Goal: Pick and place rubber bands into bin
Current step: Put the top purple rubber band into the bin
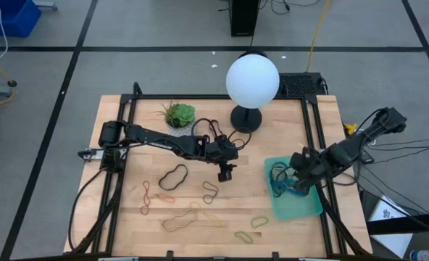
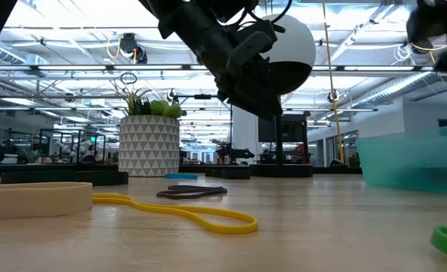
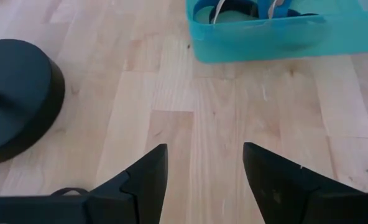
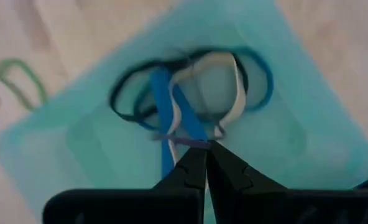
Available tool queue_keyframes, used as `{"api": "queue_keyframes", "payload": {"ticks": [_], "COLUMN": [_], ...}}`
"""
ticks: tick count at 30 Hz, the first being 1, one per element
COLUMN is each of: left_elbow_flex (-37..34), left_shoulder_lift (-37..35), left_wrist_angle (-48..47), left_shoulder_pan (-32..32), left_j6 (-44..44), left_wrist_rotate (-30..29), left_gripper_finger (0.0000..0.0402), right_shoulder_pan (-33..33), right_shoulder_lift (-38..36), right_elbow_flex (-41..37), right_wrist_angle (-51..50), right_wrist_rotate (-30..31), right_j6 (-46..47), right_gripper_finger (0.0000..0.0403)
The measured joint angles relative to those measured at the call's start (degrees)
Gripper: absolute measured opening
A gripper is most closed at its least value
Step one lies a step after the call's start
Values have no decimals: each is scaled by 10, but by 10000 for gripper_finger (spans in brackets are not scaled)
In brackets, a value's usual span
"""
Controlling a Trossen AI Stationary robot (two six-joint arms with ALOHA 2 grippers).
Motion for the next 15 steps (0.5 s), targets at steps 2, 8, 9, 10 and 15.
{"api": "queue_keyframes", "payload": {"ticks": [2,8,9,10,15], "left_elbow_flex": [0,0,0,0,0], "left_shoulder_lift": [0,0,0,0,0], "left_wrist_angle": [0,0,0,0,0], "left_shoulder_pan": [0,0,0,0,0], "left_j6": [0,0,0,1,10], "left_wrist_rotate": [0,0,0,0,-1], "left_gripper_finger": [216,216,216,216,216], "right_shoulder_pan": [0,0,0,0,0], "right_shoulder_lift": [4,11,11,11,11], "right_elbow_flex": [-29,-102,-110,-117,-136], "right_wrist_angle": [20,95,102,108,117], "right_wrist_rotate": [-10,-14,-14,-14,-45], "right_j6": [3,4,7,13,20], "right_gripper_finger": [0,0,0,0,3]}}
